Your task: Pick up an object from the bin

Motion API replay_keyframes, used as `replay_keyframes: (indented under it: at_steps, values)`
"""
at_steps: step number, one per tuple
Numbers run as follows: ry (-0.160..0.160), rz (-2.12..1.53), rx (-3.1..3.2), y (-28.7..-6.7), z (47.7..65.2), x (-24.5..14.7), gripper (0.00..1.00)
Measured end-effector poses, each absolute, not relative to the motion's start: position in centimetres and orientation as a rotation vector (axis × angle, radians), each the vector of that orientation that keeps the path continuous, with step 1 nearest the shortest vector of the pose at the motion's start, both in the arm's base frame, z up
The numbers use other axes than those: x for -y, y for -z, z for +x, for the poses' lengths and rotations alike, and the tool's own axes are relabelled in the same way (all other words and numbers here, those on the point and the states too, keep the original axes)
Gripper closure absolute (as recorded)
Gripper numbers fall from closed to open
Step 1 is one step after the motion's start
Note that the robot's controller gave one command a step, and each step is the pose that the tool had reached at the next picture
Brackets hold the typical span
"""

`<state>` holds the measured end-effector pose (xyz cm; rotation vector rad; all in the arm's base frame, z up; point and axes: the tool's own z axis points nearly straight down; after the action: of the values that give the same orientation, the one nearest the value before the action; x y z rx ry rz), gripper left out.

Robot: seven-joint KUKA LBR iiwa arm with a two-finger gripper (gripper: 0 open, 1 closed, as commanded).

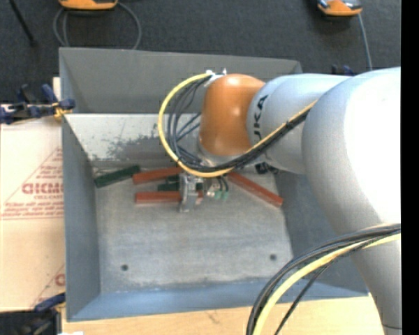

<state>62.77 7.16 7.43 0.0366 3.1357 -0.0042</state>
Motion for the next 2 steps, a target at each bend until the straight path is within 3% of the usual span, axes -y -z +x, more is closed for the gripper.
replay_keyframes:
  at_steps: [1,2]
  values:
    - [0.003,-0.436,-3.101,-7.4,63.0,-2.4,1.00]
    - [-0.005,-0.327,-3.120,-8.3,60.4,-7.9,1.00]
